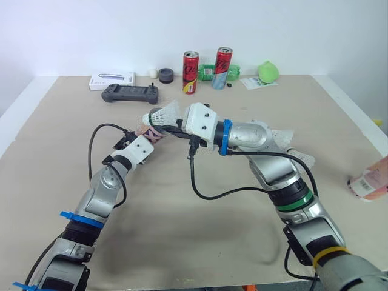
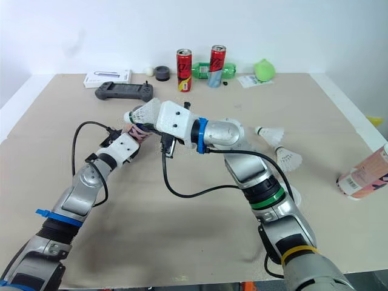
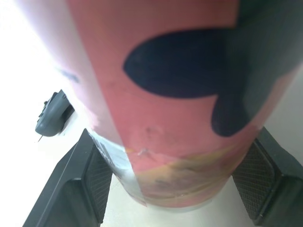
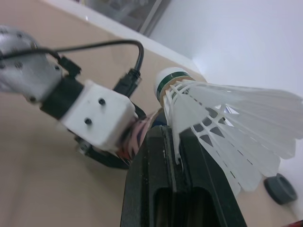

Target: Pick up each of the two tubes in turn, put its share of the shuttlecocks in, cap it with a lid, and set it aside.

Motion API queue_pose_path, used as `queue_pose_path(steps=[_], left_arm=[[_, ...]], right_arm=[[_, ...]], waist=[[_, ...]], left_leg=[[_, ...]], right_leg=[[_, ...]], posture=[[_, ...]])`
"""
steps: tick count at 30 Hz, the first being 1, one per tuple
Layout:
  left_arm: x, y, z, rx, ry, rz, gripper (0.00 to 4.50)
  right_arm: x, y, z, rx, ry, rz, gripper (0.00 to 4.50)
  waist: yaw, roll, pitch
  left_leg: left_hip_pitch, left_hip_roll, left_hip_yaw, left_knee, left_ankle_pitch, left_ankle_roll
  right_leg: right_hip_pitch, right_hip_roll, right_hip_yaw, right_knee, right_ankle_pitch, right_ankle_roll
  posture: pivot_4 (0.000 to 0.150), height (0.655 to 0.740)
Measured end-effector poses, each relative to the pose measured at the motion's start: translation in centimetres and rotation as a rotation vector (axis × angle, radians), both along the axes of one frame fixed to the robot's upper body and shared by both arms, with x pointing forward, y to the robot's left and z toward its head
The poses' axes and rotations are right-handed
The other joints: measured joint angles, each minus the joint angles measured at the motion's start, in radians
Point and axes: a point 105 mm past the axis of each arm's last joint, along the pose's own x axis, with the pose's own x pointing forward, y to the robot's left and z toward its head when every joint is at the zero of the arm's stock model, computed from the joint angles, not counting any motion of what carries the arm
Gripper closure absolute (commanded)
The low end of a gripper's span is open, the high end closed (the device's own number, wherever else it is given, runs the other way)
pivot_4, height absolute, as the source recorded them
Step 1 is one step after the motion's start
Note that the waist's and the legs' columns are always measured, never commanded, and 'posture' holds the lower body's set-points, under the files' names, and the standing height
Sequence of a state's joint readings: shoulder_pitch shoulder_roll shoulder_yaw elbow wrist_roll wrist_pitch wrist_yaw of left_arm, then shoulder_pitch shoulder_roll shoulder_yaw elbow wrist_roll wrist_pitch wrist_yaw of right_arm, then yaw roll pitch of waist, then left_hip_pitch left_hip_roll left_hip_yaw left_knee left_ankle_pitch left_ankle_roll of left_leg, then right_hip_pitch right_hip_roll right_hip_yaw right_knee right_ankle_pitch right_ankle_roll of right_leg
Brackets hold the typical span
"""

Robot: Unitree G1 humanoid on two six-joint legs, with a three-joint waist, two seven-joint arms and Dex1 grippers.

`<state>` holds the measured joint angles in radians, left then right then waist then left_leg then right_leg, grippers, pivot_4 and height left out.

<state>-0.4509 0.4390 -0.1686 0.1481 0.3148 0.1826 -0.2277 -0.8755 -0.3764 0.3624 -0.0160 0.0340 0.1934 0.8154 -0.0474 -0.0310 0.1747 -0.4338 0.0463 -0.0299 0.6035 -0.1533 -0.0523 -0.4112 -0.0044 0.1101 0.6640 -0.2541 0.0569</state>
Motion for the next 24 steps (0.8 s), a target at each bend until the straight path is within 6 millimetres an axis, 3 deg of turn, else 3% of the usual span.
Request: queue_pose_path(steps=[7, 11, 18, 19, 21, 24], left_arm=[[-0.1, -0.3, -0.3, -0.014, 0.006, -0.005, 1.48], [-0.1, -0.3, -0.2, -0.025, 0.003, -0.005, 1.48], [-0.1, -0.5, 0.0, -0.032, -0.005, -0.013, 1.48], [-0.1, -0.6, 0.1, -0.029, -0.008, -0.015, 1.48], [-0.1, -1.0, 0.2, -0.018, -0.017, -0.029, 1.48], [-0.1, -1.5, 0.1, -0.007, -0.015, -0.049, 1.48]], right_arm=[[0.1, -0.8, 0.2, -0.014, 0.005, -0.022, 4.43], [0.6, -2.4, -0.6, -0.056, 0.032, -0.077, 4.43], [0.8, -2.9, -1.4, -0.082, 0.042, -0.112, 4.43], [0.8, -2.6, -1.5, -0.082, 0.039, -0.111, 3.80], [0.6, -1.8, -1.1, -0.066, 0.031, -0.095, 3.09], [0.2, -0.8, -0.3, -0.018, 0.026, -0.063, 1.56]], waist=[[0.000, 0.000, 0.000], [0.001, 0.000, 0.000], [-0.001, 0.000, 0.000], [-0.001, 0.000, 0.000], [-0.001, 0.000, 0.000], [0.000, 0.000, 0.000]], left_leg=[[0.000, 0.000, 0.000, 0.000, 0.000, 0.000], [0.000, 0.000, 0.000, 0.000, 0.000, 0.000], [0.000, 0.000, 0.000, 0.000, 0.000, 0.000], [0.000, 0.000, 0.000, 0.000, 0.000, 0.000], [0.000, 0.000, 0.000, 0.000, 0.000, 0.000], [0.000, 0.000, 0.000, 0.000, 0.000, 0.000]], right_leg=[[0.000, 0.000, 0.000, 0.000, 0.000, 0.000], [0.000, 0.000, 0.000, 0.000, 0.000, 0.000], [0.000, 0.000, 0.000, 0.001, 0.000, 0.000], [0.000, 0.000, 0.000, 0.001, 0.000, 0.000], [0.000, 0.000, 0.000, 0.001, 0.000, 0.000], [0.000, 0.000, 0.000, 0.001, 0.000, 0.000]], posture=[[0.150, 0.7400], [0.150, 0.7400], [0.150, 0.7400], [0.150, 0.7400], [0.150, 0.7400], [0.150, 0.7400]])
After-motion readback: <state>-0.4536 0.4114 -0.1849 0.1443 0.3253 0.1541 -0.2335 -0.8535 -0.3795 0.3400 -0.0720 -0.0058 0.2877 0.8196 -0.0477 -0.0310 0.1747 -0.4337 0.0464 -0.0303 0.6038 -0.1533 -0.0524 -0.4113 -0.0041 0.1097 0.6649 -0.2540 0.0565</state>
